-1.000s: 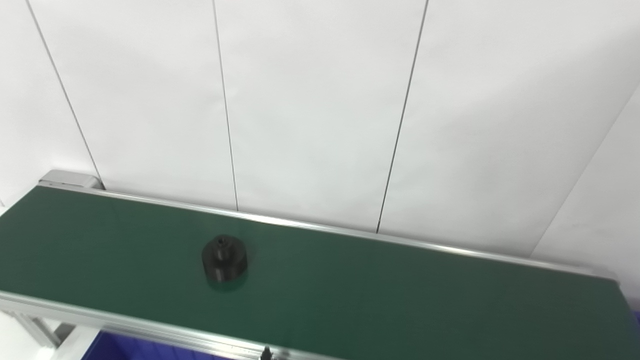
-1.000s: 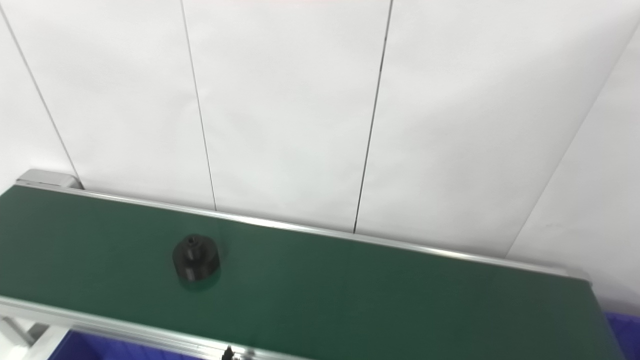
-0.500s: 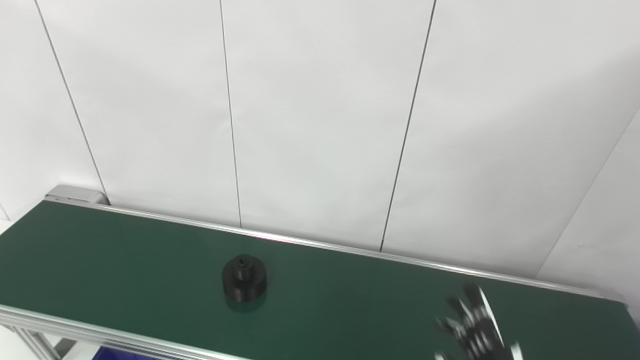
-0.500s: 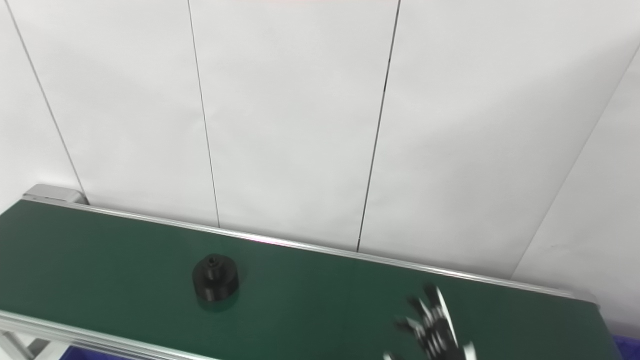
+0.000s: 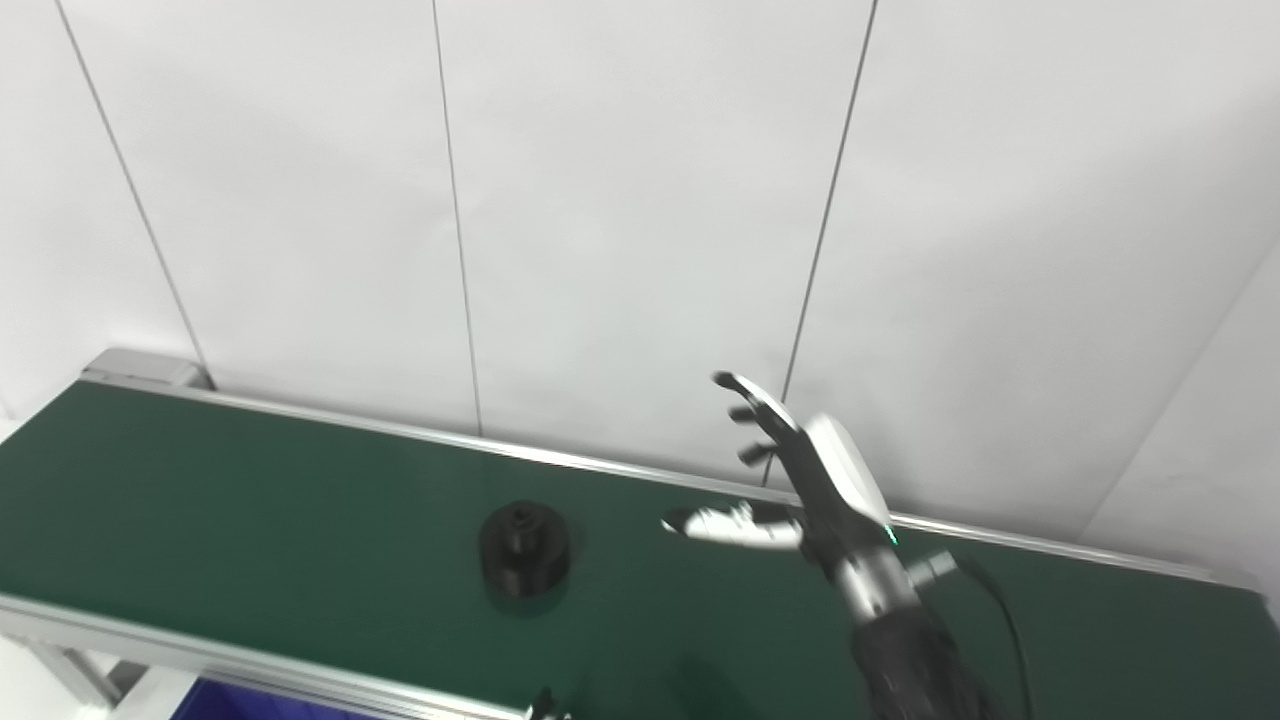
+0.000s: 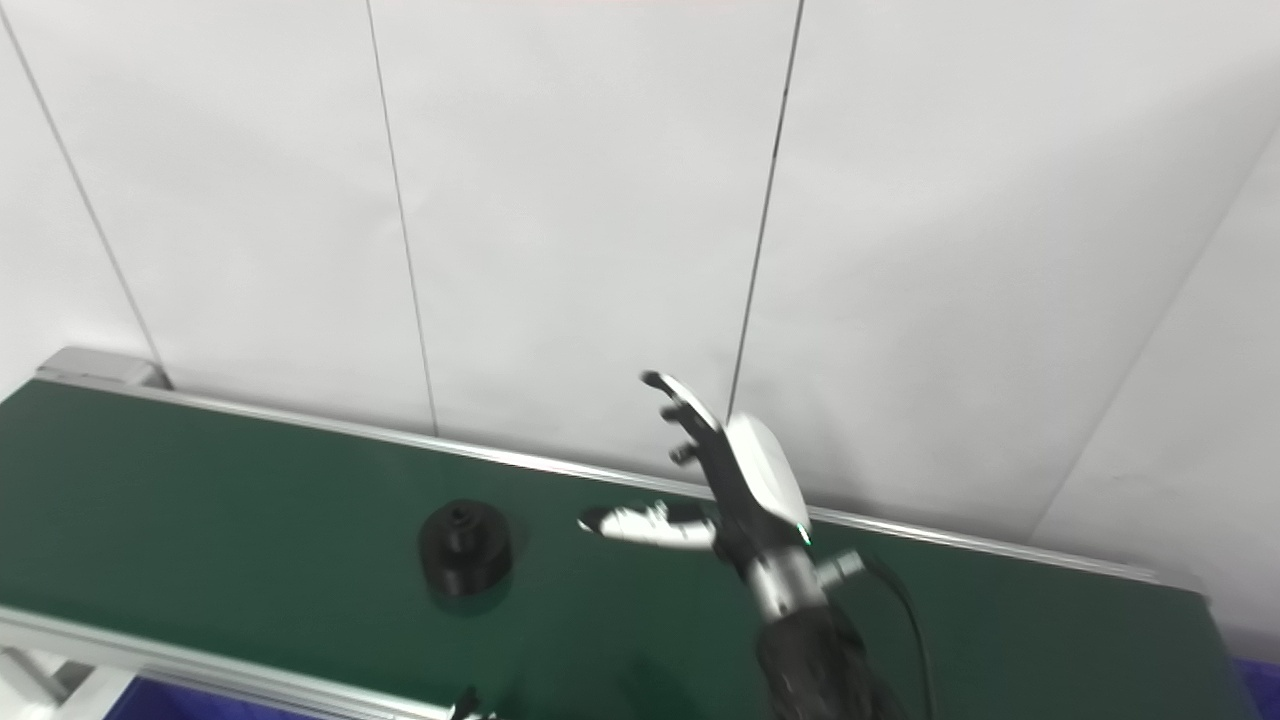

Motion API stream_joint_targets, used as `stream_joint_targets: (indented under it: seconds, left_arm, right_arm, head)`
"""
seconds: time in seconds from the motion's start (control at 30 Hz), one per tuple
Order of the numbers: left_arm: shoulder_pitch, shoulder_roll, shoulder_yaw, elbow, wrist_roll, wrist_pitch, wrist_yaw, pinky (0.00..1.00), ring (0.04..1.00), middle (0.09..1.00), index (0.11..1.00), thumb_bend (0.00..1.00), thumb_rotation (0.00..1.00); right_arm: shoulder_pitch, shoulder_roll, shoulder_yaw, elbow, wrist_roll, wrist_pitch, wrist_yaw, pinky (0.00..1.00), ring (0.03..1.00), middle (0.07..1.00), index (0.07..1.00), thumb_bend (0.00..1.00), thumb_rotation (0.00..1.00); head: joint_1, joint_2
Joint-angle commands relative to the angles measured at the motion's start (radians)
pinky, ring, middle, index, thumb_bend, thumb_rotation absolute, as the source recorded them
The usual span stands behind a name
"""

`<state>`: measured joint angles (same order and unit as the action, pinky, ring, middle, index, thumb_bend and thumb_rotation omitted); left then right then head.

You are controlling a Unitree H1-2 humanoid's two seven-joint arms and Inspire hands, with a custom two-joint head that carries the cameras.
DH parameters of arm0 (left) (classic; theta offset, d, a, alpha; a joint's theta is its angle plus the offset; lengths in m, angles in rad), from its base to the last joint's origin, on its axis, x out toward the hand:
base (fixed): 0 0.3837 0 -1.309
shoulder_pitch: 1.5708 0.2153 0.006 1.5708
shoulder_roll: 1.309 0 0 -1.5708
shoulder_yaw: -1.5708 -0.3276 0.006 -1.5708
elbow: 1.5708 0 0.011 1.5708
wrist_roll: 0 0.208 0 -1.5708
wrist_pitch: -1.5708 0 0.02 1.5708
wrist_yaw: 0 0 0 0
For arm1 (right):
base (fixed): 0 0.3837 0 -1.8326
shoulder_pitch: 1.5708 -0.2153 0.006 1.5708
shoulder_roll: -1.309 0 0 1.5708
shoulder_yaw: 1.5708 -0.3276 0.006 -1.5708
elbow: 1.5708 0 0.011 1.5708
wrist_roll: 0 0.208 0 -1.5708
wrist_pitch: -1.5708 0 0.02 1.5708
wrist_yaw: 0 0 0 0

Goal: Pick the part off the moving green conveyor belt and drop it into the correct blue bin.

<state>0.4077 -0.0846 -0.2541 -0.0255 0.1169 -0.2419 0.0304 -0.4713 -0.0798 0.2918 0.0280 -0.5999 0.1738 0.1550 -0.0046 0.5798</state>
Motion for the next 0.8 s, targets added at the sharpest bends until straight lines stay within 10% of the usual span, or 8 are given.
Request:
stream_joint_targets:
  seconds: [0.0, 0.77]
  left_arm:
    - [-0.008, -0.079, -0.049, -0.048, 0.0, -0.006, 0.002, 0.85, 0.919, 0.942, 0.994, 0.42, 0.71]
    - [0.059, -0.131, -0.113, -0.12, 0.044, 0.047, 0.032, 0.89, 0.923, 0.93, 0.978, 0.35, 0.73]
  right_arm:
    - [-0.063, -0.005, 0.03, 0.027, -0.037, 0.026, 0.023, 0.69, 0.875, 0.931, 0.881, 0.99, 0.4]
    - [-0.302, -0.007, 0.323, 0.419, -0.242, -0.026, 0.054, 0.55, 0.796, 0.903, 0.848, 1.0, 0.29]
  head:
    - [0.002, 0.008]
    - [0.037, 0.058]
